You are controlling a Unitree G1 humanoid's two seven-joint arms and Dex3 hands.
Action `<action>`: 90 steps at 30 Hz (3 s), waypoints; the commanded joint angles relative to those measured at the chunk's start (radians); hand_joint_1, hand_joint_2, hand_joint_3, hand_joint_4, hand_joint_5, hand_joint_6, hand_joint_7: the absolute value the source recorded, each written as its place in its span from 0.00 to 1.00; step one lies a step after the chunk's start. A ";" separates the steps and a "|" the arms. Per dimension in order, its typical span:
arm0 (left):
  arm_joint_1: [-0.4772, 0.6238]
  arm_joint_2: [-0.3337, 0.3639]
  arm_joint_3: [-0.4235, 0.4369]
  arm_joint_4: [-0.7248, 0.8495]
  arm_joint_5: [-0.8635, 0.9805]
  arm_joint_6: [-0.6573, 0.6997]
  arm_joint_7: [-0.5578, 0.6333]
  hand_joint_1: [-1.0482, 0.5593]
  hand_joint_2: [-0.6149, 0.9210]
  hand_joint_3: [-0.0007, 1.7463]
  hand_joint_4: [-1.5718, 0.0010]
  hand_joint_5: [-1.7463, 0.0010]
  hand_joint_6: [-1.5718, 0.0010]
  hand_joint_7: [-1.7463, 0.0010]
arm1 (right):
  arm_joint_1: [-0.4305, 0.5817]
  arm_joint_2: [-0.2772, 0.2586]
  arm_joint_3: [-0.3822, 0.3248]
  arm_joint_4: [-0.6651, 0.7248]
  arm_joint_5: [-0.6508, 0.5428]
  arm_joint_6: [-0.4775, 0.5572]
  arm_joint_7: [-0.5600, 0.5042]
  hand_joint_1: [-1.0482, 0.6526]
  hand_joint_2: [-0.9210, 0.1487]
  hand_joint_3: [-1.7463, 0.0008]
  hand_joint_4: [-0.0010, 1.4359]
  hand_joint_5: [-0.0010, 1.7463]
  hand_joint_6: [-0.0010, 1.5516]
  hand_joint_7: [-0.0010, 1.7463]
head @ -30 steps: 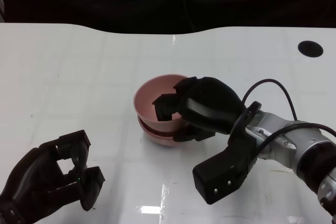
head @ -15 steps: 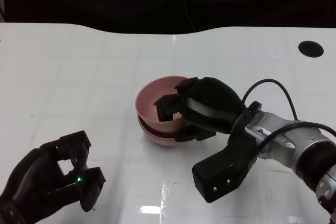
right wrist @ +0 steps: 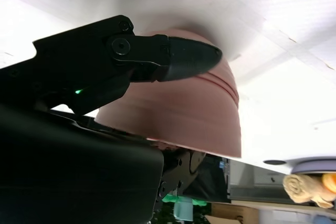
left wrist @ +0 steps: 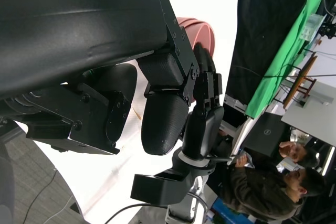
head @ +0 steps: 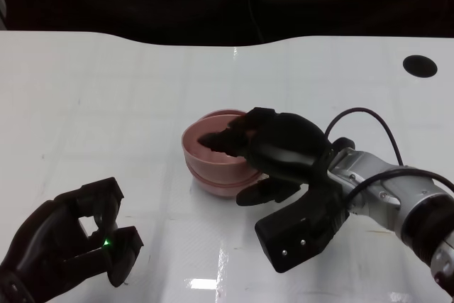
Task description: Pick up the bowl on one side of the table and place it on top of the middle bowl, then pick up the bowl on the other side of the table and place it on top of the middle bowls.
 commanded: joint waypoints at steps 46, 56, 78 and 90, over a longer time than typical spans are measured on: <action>0.004 0.008 0.018 -0.034 0.013 0.032 0.049 0.82 1.00 0.85 0.28 0.00 0.40 0.00 | 0.222 -0.197 -0.160 -0.312 0.090 -0.183 -0.249 0.23 0.00 0.82 0.06 0.02 0.14 0.04; -0.013 0.025 0.033 0.014 0.005 0.017 -0.004 0.83 1.00 0.89 0.22 0.00 0.36 0.00 | 0.414 -0.210 -0.342 -0.277 0.223 -0.376 -0.435 0.41 0.00 0.90 0.35 0.06 0.37 0.03; -0.013 0.026 0.052 0.007 0.011 0.040 0.017 0.82 1.00 0.85 0.22 0.00 0.40 0.00 | 0.802 -0.033 -0.530 -0.549 0.833 -0.286 0.035 0.55 0.34 0.38 0.58 0.99 0.57 0.69; -0.003 0.018 0.059 -0.005 -0.006 0.053 0.030 0.81 1.00 0.85 0.27 0.00 0.45 0.00 | 0.870 0.071 -0.588 -0.540 1.081 -0.241 0.350 0.58 0.23 0.37 0.56 1.00 0.42 0.91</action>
